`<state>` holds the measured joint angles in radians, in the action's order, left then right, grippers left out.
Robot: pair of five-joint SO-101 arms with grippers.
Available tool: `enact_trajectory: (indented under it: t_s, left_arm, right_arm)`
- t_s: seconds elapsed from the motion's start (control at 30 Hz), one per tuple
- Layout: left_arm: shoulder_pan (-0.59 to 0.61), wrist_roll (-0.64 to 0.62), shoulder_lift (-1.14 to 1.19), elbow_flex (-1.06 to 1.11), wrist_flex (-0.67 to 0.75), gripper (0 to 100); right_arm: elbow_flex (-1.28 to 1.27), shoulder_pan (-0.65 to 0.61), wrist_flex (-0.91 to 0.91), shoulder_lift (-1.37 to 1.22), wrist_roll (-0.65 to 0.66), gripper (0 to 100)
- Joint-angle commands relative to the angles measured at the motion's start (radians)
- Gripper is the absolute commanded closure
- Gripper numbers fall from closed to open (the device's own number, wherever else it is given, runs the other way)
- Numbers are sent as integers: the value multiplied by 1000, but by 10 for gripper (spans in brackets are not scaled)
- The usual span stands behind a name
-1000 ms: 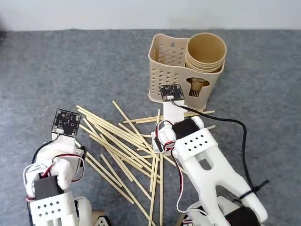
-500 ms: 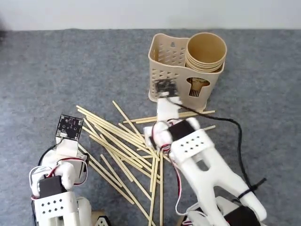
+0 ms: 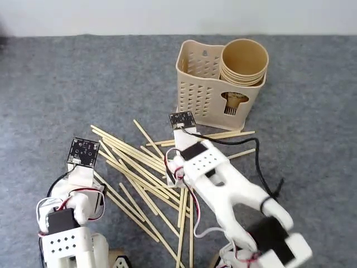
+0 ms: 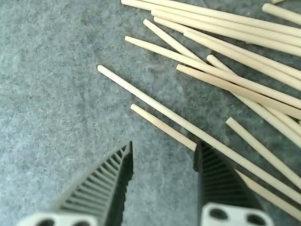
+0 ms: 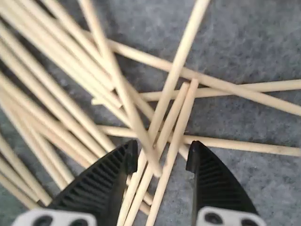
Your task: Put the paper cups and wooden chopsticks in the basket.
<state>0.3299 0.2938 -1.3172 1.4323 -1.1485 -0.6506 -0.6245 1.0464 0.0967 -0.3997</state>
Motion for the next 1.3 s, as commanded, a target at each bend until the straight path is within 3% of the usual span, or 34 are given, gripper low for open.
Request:
enact_trajectory:
  t_s: [0.0, 0.2, 0.37, 0.6, 0.9, 1.27]
  left_arm:
    - [-2, -5, -18, -7, 20, 800]
    - [-2, -5, -18, 8, 35, 800]
    - [-2, -5, -18, 18, 48, 800]
    - [-2, -3, -18, 19, 48, 800]
    - [-2, -3, -18, 19, 48, 800]
    - [-2, -3, -18, 19, 48, 800]
  right_arm:
    - [104, 24, -18, -56, -5, 808]
    - [143, 45, -16, -157, 28, 830]
    - [141, 105, -12, -170, 31, 996]
    - [144, 151, 48, -137, 72, 990]
    - [144, 159, 203, 203, 152, 991]
    - [143, 160, 265, 601, 199, 991]
